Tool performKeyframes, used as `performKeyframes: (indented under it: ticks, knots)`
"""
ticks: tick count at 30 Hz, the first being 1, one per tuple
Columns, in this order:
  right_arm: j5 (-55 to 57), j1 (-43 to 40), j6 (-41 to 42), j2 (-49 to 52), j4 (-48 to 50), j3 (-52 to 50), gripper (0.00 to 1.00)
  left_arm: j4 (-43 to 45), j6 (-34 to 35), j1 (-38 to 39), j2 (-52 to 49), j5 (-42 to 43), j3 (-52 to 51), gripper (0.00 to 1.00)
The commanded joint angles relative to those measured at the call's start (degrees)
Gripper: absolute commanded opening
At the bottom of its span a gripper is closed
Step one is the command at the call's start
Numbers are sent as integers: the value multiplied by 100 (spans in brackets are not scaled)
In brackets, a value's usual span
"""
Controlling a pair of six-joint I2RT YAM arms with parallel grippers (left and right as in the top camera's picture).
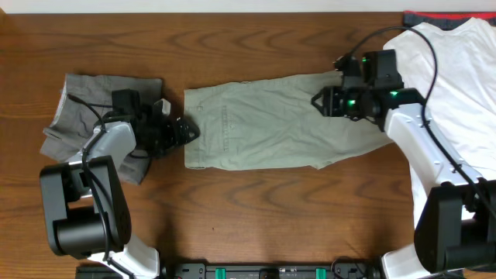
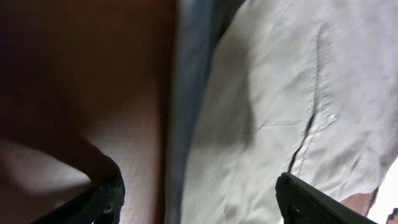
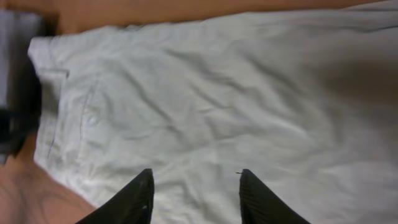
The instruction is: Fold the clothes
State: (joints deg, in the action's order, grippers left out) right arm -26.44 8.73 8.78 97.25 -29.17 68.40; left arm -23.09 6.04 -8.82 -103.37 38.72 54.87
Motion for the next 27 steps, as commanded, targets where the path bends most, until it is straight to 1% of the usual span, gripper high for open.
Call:
performKeyframes:
  ticks: [1,3,6,7,8,14,15,18,23,27]
  knots:
    - [-76,404,-157,205,-22,15,37,236,-304,-4,-411,273,24,81]
    - [90,625,-61,354,-35,15,36,380,-304,-4,-573,337,24,81]
    - [249,911,291,750,-44,15,30,437,-304,-4,-824,330,24,81]
    - [249,964,345,866,-42,15,27,442,-306,-4,-903,328,24,80]
    - [245,1029,433,1058,-44,15,21,448,-308,-4,-981,328,24,80]
    - [258,1241,529,1635,-52,15,12,367,-289,-4,-1150,225,24,80]
    - [310,1276,544,1694,-66,15,11,341,-144,-4,-1150,81,24,80]
    - [564,1349,621,1801,-201,15,10,136,549,-4,-1147,-704,24,80]
    - [911,1379,619,1821,-369,15,9,-144,1102,-7,-1051,-1572,24,80]
    - [960,1379,616,1821,-415,15,9,66,1161,70,-1003,-1539,42,80]
